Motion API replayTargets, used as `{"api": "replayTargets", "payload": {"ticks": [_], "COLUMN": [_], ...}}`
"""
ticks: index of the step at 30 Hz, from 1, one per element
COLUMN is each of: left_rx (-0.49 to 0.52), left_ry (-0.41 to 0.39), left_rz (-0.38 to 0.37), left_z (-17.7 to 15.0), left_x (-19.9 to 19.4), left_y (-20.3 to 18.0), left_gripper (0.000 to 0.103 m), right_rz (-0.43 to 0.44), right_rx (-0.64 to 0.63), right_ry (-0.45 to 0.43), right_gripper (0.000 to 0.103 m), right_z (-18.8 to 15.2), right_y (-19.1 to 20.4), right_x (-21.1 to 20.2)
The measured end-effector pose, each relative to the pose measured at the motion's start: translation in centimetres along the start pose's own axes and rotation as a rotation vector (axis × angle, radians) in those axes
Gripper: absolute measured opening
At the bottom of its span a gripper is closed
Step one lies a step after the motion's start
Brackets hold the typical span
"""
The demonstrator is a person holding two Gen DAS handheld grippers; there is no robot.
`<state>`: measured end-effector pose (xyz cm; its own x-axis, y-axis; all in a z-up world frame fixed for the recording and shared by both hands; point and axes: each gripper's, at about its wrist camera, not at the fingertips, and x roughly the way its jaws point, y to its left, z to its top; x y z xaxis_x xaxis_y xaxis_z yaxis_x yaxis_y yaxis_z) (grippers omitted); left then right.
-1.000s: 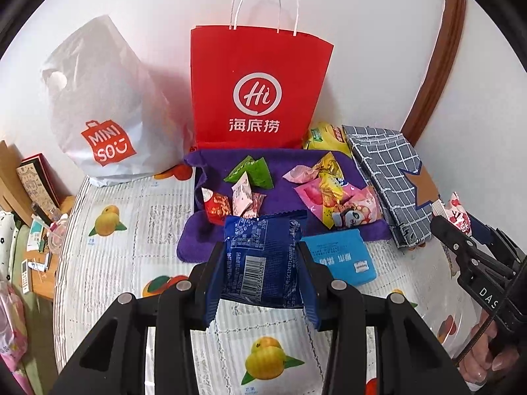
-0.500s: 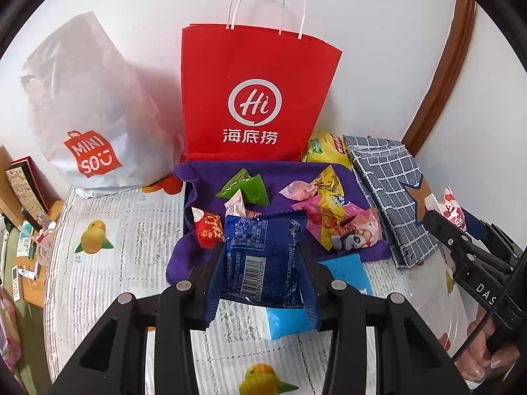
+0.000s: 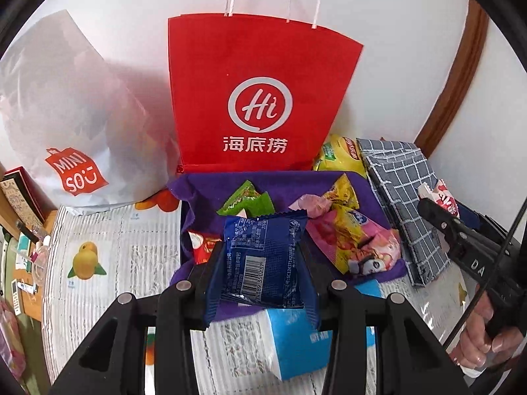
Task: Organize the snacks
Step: 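Carry the fruit candy bag and blue packet with both grippers over the towel, then open both grippers to drop the fruit candy bag and blue packet onto the towel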
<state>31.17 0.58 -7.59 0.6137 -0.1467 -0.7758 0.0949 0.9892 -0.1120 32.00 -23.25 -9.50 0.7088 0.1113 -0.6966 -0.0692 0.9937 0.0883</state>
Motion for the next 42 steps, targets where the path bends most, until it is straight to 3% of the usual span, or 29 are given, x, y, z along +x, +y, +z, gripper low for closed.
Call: {"api": "replayTargets", "payload": {"ticks": [14,23,30,32,34,36,42], "left_rx": [-0.030,-0.017,-0.023,-0.025,-0.024,-0.018,0.001], "left_ry": [0.110,0.162,0.176,0.177,0.170,0.153,0.127], "left_rz": [-0.006,0.001,0.002,0.001,0.007,0.012,0.021], "left_z": [1.1,0.5,0.4,0.4,0.4,0.4,0.3], "left_x": [9.0,12.4,13.2,12.9,12.6,11.7,8.2], "left_y": [0.8,0.3,0.3,0.2,0.1,0.0,-0.4], "left_gripper": [0.040,0.041,0.043,0.050,0.064,0.070,0.073], "right_rz": [-0.011,-0.040,-0.054,-0.052,-0.030,-0.025,-0.030], "right_rx": [-0.017,-0.057,-0.068,-0.054,-0.039,-0.033,-0.033], "right_ry": [0.106,0.171,0.218,0.221,0.223,0.215,0.168], "right_gripper": [0.061,0.062,0.067,0.068,0.077,0.082,0.084], "right_z": [1.0,-0.3,-0.9,-0.9,-0.8,-0.6,-0.1], "right_y": [0.1,0.6,0.5,0.3,0.1,0.1,0.4], "right_x": [8.9,11.8,13.0,12.9,12.5,11.7,7.2]}}
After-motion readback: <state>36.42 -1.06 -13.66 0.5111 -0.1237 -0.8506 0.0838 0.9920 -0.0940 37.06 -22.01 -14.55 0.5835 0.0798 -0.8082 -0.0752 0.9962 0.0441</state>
